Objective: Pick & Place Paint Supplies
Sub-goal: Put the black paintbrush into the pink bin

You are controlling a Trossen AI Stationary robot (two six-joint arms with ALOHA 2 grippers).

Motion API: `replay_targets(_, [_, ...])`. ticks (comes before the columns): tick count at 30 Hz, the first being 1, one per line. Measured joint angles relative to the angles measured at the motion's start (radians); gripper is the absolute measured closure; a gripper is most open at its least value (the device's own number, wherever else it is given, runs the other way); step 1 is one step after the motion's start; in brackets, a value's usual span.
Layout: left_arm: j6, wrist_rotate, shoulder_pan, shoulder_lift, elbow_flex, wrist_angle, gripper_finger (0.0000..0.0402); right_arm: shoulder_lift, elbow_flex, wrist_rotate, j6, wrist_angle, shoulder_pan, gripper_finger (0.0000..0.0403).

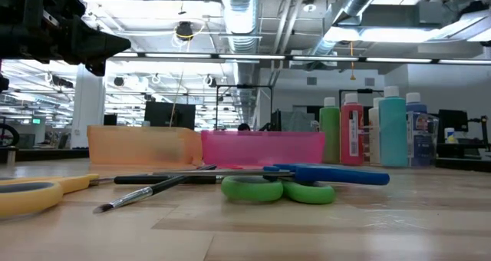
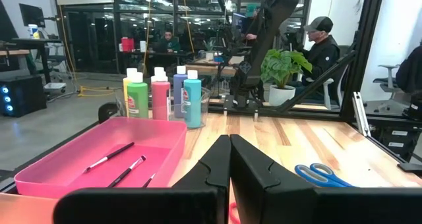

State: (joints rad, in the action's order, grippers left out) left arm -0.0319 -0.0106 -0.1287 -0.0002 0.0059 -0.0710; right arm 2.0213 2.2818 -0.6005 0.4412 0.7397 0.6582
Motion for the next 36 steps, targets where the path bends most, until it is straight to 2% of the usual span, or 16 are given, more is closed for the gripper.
replay_targets(2, [0.0,0.0,0.0,0.0,0.0,0.001,0.0399,-0.022,0.0,0.002,-0.001,0.048,0.014,0.0403])
replay_targets(4, [0.0,0.0,0.0,0.0,0.0,0.001,0.0399,-0.05,-0.002,-0.047,-0.042,0.144,0.025,0.0403])
replay_targets(8, [0.0,0.0,0.0,0.0,0.0,0.0,0.0399,-0.142,-0.034,-0.149,-0.237,0.341,0.03,0.0403])
replay_targets(12, [0.0,0.0,0.0,0.0,0.0,0.0,0.0399,-0.278,-0.218,-0.164,-0.274,0.275,0.027,0.0403])
replay_targets(15, [0.0,0.0,0.0,0.0,0.0,0.0,0.0399,-0.437,-0.479,-0.161,-0.279,0.103,0.031,0.0403])
replay_targets(17, [0.0,0.0,0.0,0.0,0.0,0.0,0.0399,-0.569,-0.697,-0.161,-0.282,-0.081,0.026,0.0403])
replay_targets(22, [0.0,0.0,0.0,0.0,0.0,0.0,0.0399,-0.844,-1.254,-0.137,-0.219,-0.662,-0.047,0.0403])
replay_targets(27, [0.0,0.0,0.0,0.0,0.0,0.0,0.0399,-0.991,-1.683,-0.025,-0.182,-1.237,-0.192,0.0403])
replay_targets(31, [0.0,0.0,0.0,0.0,0.0,0.0,0.0399,-0.979,-1.875,0.102,-0.234,-1.569,-0.354,0.0403])
replay_targets(36, [0.0,0.0,0.0,0.0,0.0,0.0,0.0399,-0.879,-1.876,0.254,-0.308,-1.611,-0.533,0.0403])
